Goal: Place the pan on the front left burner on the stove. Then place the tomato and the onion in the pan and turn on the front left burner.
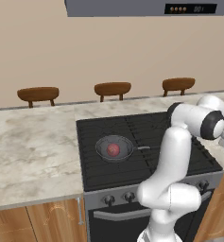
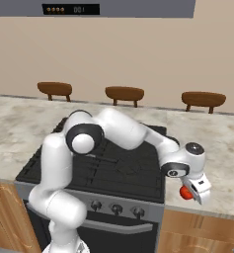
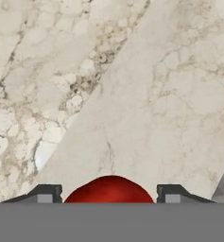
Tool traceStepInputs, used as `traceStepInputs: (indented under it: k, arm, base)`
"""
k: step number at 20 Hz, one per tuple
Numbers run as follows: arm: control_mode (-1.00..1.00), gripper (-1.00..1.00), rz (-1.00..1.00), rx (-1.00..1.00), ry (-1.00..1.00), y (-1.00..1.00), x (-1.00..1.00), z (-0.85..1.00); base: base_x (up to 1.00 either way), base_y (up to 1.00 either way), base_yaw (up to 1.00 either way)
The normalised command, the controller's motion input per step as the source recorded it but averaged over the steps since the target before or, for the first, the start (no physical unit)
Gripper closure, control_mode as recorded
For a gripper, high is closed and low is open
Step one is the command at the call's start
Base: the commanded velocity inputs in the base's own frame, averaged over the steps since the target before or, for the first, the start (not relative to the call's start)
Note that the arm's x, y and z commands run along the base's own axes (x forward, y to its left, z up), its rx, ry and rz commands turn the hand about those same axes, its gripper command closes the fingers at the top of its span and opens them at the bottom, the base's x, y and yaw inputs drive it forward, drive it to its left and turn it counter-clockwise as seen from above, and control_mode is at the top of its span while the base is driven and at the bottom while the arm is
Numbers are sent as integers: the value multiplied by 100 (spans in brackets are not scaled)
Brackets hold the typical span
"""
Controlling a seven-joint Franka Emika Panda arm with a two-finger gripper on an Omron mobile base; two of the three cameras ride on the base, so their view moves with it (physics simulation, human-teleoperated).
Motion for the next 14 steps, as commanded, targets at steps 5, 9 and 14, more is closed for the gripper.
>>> traceStepInputs:
  k: [5,9,14]
  arm:
    - [-100,100,0,0,0,0,0,-1]
    - [-100,100,0,0,0,4,0,4]
    - [-100,100,0,0,-3,36,0,43]
  base:
    - [0,0,0]
    - [0,0,0]
    - [0,0,0]
